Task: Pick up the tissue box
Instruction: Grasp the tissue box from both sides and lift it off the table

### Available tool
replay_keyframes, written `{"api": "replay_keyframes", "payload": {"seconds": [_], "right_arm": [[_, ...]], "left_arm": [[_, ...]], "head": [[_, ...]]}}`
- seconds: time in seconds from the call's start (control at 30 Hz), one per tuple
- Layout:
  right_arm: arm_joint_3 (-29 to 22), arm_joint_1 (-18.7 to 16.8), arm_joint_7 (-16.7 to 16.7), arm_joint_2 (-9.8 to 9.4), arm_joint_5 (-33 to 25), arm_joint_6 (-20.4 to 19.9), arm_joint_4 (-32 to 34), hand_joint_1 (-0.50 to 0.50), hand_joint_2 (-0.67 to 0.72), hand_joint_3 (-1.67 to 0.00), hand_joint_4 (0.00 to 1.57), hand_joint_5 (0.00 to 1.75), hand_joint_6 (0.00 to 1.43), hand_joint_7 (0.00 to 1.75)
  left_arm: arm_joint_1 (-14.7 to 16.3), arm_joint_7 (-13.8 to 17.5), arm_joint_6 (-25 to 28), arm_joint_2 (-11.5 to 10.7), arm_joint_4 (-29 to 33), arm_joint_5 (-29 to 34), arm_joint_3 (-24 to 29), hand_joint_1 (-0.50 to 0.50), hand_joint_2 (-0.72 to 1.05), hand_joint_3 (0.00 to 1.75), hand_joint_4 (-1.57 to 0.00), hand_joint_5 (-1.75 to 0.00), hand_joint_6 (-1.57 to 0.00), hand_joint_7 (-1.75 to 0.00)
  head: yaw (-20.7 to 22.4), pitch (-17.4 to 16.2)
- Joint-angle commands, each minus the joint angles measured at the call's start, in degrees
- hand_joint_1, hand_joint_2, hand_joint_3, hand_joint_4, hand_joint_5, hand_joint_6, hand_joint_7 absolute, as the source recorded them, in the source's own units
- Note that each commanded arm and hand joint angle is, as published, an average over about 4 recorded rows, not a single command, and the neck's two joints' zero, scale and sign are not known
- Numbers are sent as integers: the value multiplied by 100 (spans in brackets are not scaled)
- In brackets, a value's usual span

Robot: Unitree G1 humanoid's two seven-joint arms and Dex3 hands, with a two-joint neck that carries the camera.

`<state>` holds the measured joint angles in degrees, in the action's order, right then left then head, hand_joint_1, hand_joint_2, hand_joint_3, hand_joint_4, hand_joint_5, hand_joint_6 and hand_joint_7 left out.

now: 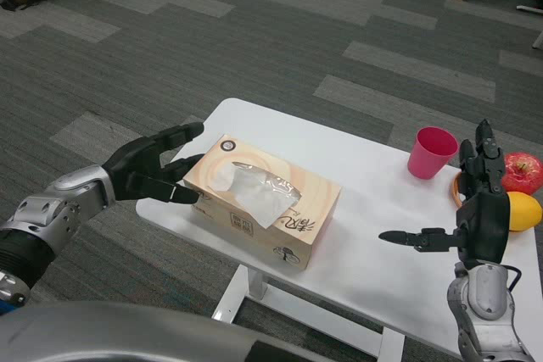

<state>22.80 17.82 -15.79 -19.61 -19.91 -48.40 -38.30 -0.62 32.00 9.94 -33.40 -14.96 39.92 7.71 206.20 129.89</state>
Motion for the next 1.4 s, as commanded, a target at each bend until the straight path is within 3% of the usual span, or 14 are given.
{"api": "replay_keyframes", "payload": {"seconds": [0.03, 0.47, 0.8, 0.93, 1.4], "right_arm": [[12, -24, 8, -54, -22, -27, 33, -38, 22, -16, 0, 0, 0, 0], [133, -59, 129, -91, -22, 6, 42, -33, 22, -16, 0, 0, 0, 0], [333, -150, 696, -177, -22, 247, 42, -33, 15, -16, 0, 0, 0, 0], [357, -156, 926, -212, -22, 318, 42, -32, 11, -16, 0, 0, 0, 0], [401, -389, 1298, -337, -22, 344, 3, -29, 9, -16, 0, 0, 0, 0]], "left_arm": [[-186, 46, -16, -79, 103, -54, -292, 50, 105, 35, 0, -21, 0, 0], [-422, 52, -36, -71, 142, -98, -859, 50, 105, 35, 0, -21, 0, 0], [-595, 52, -67, -31, 136, -135, -1147, 50, 105, 35, 0, -21, 0, 0], [-665, 52, -91, -16, 118, -142, -1272, 50, 105, 35, 0, -21, 0, 0], [-843, 52, -150, 74, 63, -208, -1501, 50, 105, 35, 0, -21, 0, 0]], "head": [[-136, -3], [-996, -97], [-1901, -139], [-2350, 55], [-2381, 272]]}}
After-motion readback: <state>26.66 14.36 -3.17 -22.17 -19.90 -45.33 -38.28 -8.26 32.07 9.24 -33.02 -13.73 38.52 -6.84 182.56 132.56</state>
